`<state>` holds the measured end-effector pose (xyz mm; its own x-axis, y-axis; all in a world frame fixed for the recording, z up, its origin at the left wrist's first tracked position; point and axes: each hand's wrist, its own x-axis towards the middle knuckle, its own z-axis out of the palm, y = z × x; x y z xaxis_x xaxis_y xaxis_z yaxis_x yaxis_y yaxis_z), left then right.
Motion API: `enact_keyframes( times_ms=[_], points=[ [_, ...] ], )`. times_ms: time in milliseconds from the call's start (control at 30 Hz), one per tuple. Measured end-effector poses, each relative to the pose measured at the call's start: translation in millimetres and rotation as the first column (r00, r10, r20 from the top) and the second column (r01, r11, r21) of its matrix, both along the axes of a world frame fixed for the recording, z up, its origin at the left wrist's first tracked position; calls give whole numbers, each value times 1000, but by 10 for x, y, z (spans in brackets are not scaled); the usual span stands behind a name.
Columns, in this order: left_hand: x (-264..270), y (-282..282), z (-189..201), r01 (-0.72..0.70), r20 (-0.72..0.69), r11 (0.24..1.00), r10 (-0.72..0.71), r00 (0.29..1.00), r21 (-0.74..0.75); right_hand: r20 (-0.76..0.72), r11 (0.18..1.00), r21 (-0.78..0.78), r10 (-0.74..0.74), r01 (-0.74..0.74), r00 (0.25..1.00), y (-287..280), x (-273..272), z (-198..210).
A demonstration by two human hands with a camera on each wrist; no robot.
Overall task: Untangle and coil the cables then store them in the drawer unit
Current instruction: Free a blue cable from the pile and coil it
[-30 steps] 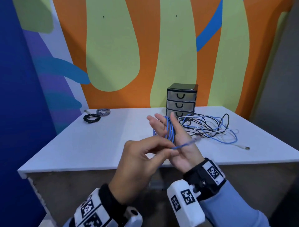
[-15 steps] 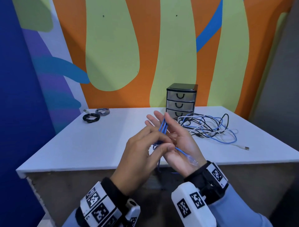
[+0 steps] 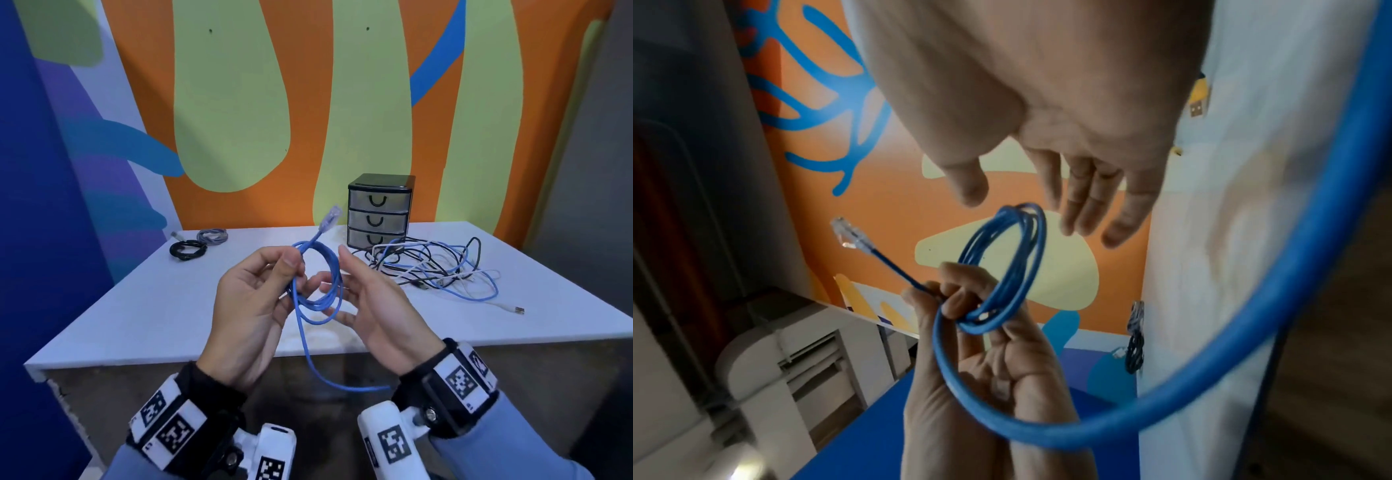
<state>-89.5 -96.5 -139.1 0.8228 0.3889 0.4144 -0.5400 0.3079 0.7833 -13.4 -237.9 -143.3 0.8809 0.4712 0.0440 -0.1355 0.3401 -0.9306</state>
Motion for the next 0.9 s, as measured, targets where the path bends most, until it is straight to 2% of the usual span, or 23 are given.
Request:
enact_keyframes(
  times_ms=[67,167,233,333,533,633,767,900],
  points=[
    [8,-5,6,12,-8,999,-12,1000,-35,-96,994,72,87,-80,992,59,-16,33],
    [22,16,-35,-29,-26,1000,28,999,-11,-215,919,356,255,-167,943,102,7,69],
    [3,20,-57,-74,-42,994,78,996,80,-215,886,428,291,-178,932,132,31,73],
    [-71,-13,-22,-91,-49,977,102,994,192,-173,873,452,287,-183,942,152,-2,81],
    [-116,97,45,-140,-162,932,203,966,334,-74,921,350,212,-173,975,156,-79,87],
    [-108,118,61,-215,-143,875,302,942,433,39,950,261,165,-170,985,146,-132,108],
    [-82,143,58,-319,-124,747,470,874,583,233,977,147,120,-157,965,149,-193,98],
    [-53,113,73,-313,-81,538,586,806,783,449,1000,-6,23,-23,893,166,-243,47]
  ],
)
